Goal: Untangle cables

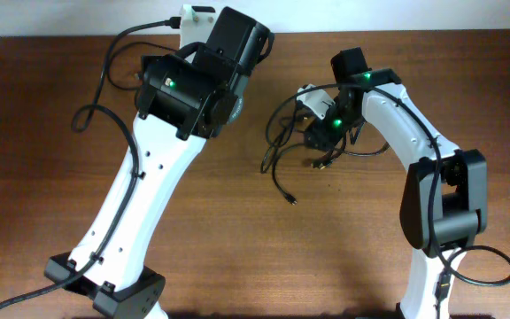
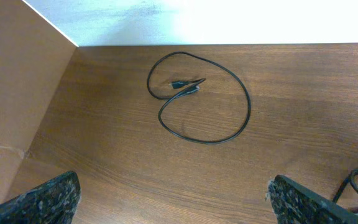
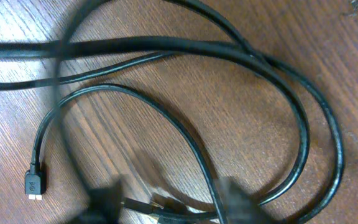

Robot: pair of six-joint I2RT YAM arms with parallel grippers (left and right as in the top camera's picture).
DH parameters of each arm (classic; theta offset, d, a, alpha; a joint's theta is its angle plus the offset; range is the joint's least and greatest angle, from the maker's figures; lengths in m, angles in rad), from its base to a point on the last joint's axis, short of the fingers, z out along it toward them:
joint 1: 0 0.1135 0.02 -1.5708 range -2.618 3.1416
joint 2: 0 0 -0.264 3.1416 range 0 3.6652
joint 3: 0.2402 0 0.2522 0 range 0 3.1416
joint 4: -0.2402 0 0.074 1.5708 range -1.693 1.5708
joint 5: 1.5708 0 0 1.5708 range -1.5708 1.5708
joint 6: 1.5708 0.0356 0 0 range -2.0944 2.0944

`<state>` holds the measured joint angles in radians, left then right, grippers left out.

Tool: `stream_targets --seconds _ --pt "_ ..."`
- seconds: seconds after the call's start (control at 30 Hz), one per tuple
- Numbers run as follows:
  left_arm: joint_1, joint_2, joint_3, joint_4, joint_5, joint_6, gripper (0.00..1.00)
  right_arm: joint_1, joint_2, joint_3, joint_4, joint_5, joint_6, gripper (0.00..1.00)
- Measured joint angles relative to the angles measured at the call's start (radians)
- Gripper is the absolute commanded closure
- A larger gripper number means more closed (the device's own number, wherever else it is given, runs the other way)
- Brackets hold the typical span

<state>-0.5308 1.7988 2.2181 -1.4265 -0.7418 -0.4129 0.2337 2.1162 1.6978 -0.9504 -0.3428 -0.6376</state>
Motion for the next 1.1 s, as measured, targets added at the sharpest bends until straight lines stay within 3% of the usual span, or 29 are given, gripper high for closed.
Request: stream_targets --seconds 0.3,0.47,0.77,1.1 --pt "0.0 0.0 0.0 0.0 0.0 0.0 0.01 -0.005 0.0 0.001 -0.002 0.0 0.032 0.96" --pt "0.0 0.0 0.0 -0.002 0.009 0.0 0.01 -0.041 -0.035 0.097 -0.116 0.001 0.058 0.96" --pt "0.0 0.0 0.0 -0.002 0.031 0.0 0.01 -0.191 -0.306 0.48 -0.301 0.016 0.117 0.96" --pt "0.0 0.0 0.0 -0.002 0.041 0.0 0.01 -0.446 -0.408 0.544 -0.338 0.071 0.2 0.96"
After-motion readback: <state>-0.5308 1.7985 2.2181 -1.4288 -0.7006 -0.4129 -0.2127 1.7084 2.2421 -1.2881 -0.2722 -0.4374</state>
